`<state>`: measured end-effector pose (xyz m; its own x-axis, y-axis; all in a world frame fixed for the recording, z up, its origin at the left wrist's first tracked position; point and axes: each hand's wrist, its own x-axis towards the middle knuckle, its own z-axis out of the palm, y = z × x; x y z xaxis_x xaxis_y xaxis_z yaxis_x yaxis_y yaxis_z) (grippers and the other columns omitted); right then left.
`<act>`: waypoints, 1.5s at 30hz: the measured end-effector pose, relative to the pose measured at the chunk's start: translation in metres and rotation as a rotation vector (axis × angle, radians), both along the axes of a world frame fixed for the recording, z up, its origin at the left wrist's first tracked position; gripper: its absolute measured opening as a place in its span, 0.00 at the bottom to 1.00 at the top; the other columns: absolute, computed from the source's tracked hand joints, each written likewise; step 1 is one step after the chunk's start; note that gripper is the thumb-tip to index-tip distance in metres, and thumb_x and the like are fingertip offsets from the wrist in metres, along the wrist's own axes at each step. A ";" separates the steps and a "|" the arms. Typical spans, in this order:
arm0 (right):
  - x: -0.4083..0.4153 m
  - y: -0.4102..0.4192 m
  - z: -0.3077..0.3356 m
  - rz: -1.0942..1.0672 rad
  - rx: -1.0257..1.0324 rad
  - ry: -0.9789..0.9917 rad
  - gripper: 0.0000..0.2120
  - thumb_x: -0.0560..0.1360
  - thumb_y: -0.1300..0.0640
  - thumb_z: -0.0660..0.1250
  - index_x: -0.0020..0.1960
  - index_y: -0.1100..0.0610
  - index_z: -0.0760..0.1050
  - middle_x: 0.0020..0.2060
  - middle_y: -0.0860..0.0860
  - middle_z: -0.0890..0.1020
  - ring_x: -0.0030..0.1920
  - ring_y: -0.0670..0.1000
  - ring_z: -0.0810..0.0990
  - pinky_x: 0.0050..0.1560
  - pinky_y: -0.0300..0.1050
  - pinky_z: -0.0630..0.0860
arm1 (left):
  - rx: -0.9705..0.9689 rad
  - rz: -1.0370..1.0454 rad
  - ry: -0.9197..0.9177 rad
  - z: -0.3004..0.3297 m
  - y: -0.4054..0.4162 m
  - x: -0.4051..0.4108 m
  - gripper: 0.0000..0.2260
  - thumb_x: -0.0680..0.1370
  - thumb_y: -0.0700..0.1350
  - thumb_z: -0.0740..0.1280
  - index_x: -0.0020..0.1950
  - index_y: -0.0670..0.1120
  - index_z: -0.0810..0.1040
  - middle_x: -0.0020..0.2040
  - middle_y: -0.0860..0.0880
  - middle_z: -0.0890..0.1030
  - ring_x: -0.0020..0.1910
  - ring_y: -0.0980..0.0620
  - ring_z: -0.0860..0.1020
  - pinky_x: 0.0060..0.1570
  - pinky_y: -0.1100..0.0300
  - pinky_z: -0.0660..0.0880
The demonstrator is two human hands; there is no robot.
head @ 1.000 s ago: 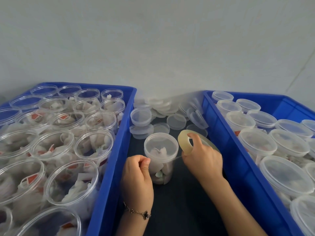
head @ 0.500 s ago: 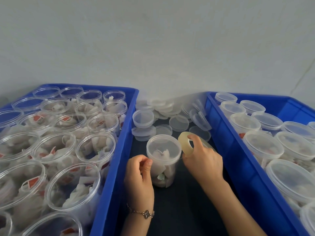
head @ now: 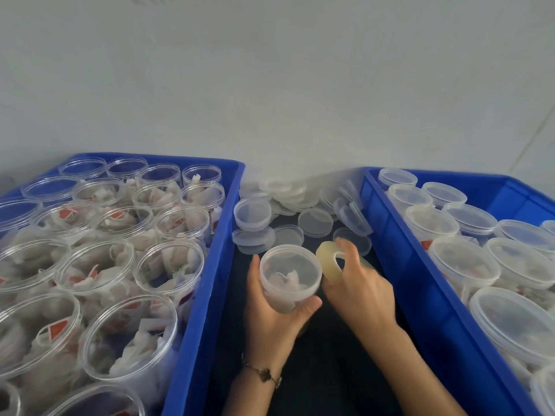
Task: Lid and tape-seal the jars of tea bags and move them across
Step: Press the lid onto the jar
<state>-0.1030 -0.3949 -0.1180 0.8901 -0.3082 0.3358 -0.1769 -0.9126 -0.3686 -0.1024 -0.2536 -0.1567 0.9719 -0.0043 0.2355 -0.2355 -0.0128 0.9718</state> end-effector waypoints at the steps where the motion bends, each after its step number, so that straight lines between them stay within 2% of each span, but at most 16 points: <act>1: -0.002 -0.001 0.003 0.037 0.012 0.021 0.31 0.73 0.52 0.66 0.71 0.48 0.53 0.44 0.48 0.80 0.40 0.51 0.79 0.35 0.44 0.72 | -0.002 0.020 -0.012 0.004 0.000 0.005 0.46 0.54 0.58 0.82 0.68 0.60 0.65 0.61 0.64 0.74 0.61 0.67 0.71 0.58 0.70 0.68; 3: -0.007 -0.005 0.013 0.149 0.006 0.069 0.36 0.71 0.56 0.67 0.70 0.46 0.49 0.53 0.49 0.77 0.40 0.50 0.78 0.34 0.40 0.69 | 0.000 0.044 -0.014 0.010 0.001 0.010 0.40 0.55 0.60 0.77 0.66 0.58 0.70 0.58 0.59 0.78 0.58 0.62 0.76 0.56 0.63 0.72; 5: -0.013 -0.009 0.026 0.210 -0.004 0.088 0.35 0.71 0.58 0.68 0.67 0.42 0.48 0.52 0.48 0.77 0.38 0.46 0.76 0.33 0.38 0.71 | -0.069 0.048 0.043 0.016 0.004 0.010 0.37 0.56 0.64 0.76 0.63 0.60 0.72 0.54 0.60 0.80 0.53 0.64 0.77 0.49 0.68 0.75; 7: -0.015 -0.013 0.038 0.206 -0.040 0.077 0.33 0.72 0.57 0.69 0.65 0.41 0.50 0.49 0.46 0.79 0.39 0.46 0.78 0.37 0.42 0.77 | -0.140 0.047 0.105 0.019 0.006 0.008 0.37 0.55 0.67 0.72 0.62 0.57 0.74 0.50 0.64 0.81 0.49 0.66 0.79 0.42 0.72 0.75; 10: -0.019 -0.011 0.051 0.180 -0.152 0.081 0.31 0.72 0.56 0.69 0.65 0.40 0.53 0.49 0.43 0.78 0.42 0.47 0.77 0.41 0.45 0.77 | -0.213 0.007 0.220 0.022 0.007 0.001 0.35 0.54 0.66 0.69 0.59 0.53 0.77 0.46 0.57 0.84 0.45 0.56 0.83 0.46 0.58 0.79; 14: -0.019 -0.012 0.052 0.188 -0.200 0.037 0.22 0.76 0.55 0.65 0.65 0.42 0.62 0.44 0.42 0.77 0.41 0.45 0.73 0.38 0.41 0.69 | -0.318 -0.133 0.316 0.029 0.011 -0.006 0.35 0.56 0.65 0.75 0.58 0.49 0.78 0.46 0.46 0.85 0.45 0.45 0.84 0.48 0.45 0.79; 16: -0.016 -0.012 0.051 0.202 -0.145 0.069 0.18 0.77 0.53 0.63 0.63 0.40 0.64 0.45 0.41 0.78 0.42 0.44 0.74 0.37 0.41 0.67 | -0.393 -0.205 0.334 0.033 0.013 -0.008 0.35 0.52 0.66 0.78 0.53 0.49 0.81 0.44 0.42 0.84 0.43 0.40 0.83 0.42 0.48 0.80; 18: -0.012 -0.012 0.050 0.214 -0.111 0.110 0.16 0.78 0.51 0.62 0.63 0.40 0.65 0.47 0.40 0.80 0.45 0.45 0.76 0.37 0.41 0.66 | -0.412 -0.263 0.335 0.036 0.014 -0.010 0.37 0.48 0.68 0.78 0.50 0.49 0.82 0.42 0.41 0.84 0.40 0.41 0.83 0.36 0.53 0.79; 22: -0.011 -0.015 0.046 0.170 -0.203 0.077 0.12 0.77 0.55 0.62 0.58 0.42 0.69 0.45 0.42 0.79 0.41 0.46 0.75 0.34 0.41 0.65 | -0.453 -0.345 0.326 0.035 0.017 -0.011 0.46 0.47 0.67 0.78 0.55 0.39 0.78 0.38 0.39 0.83 0.34 0.44 0.83 0.29 0.58 0.78; 30: -0.011 -0.006 0.048 0.272 -0.224 -0.056 0.07 0.76 0.57 0.64 0.52 0.49 0.76 0.38 0.44 0.79 0.35 0.47 0.75 0.33 0.41 0.69 | -0.644 -0.589 0.403 0.033 0.017 -0.013 0.36 0.48 0.65 0.80 0.48 0.45 0.85 0.40 0.39 0.83 0.36 0.43 0.83 0.33 0.52 0.79; 34: -0.010 0.000 0.052 0.290 -0.204 -0.100 0.05 0.76 0.52 0.64 0.51 0.49 0.76 0.38 0.44 0.79 0.36 0.48 0.76 0.33 0.43 0.69 | -0.682 -0.621 0.404 0.038 0.017 -0.013 0.42 0.48 0.63 0.81 0.56 0.41 0.82 0.41 0.36 0.82 0.37 0.41 0.82 0.34 0.51 0.80; 37: -0.013 0.005 0.048 0.293 -0.201 -0.053 0.07 0.77 0.47 0.61 0.50 0.49 0.72 0.39 0.45 0.78 0.38 0.49 0.77 0.37 0.45 0.72 | -0.653 -0.614 0.376 0.044 0.015 -0.013 0.42 0.50 0.64 0.80 0.55 0.38 0.81 0.44 0.34 0.82 0.40 0.39 0.82 0.34 0.51 0.79; 40: -0.018 0.007 0.041 0.289 -0.170 0.045 0.10 0.77 0.45 0.60 0.55 0.48 0.69 0.44 0.45 0.79 0.44 0.49 0.78 0.43 0.46 0.74 | -0.615 -0.587 0.355 0.043 0.014 -0.015 0.48 0.54 0.73 0.73 0.60 0.38 0.78 0.53 0.32 0.80 0.52 0.34 0.80 0.44 0.50 0.80; 42: -0.020 0.006 0.038 0.290 -0.185 0.072 0.12 0.77 0.44 0.60 0.57 0.47 0.68 0.46 0.44 0.79 0.45 0.48 0.78 0.43 0.44 0.74 | -0.565 -0.559 0.409 0.044 0.013 -0.019 0.48 0.61 0.78 0.61 0.61 0.38 0.77 0.54 0.33 0.80 0.54 0.36 0.80 0.46 0.52 0.80; 44: -0.023 0.009 0.040 0.288 -0.198 0.061 0.12 0.77 0.44 0.61 0.58 0.46 0.68 0.46 0.44 0.79 0.45 0.47 0.78 0.42 0.43 0.73 | -0.541 -0.557 0.474 0.047 0.011 -0.021 0.44 0.66 0.74 0.49 0.58 0.39 0.80 0.53 0.34 0.81 0.53 0.39 0.81 0.43 0.55 0.80; 45: -0.024 0.009 0.041 0.291 -0.186 0.045 0.13 0.76 0.44 0.62 0.58 0.46 0.68 0.45 0.44 0.79 0.44 0.47 0.78 0.42 0.43 0.73 | -0.546 -0.550 0.495 0.049 0.011 -0.021 0.42 0.67 0.72 0.47 0.54 0.40 0.83 0.51 0.35 0.82 0.51 0.40 0.82 0.41 0.56 0.80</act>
<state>-0.1269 -0.3863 -0.0771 0.9469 0.0230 0.3206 0.0879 -0.9780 -0.1894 -0.1231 -0.2424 -0.1074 0.8565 -0.5061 -0.1016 0.3718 0.4684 0.8015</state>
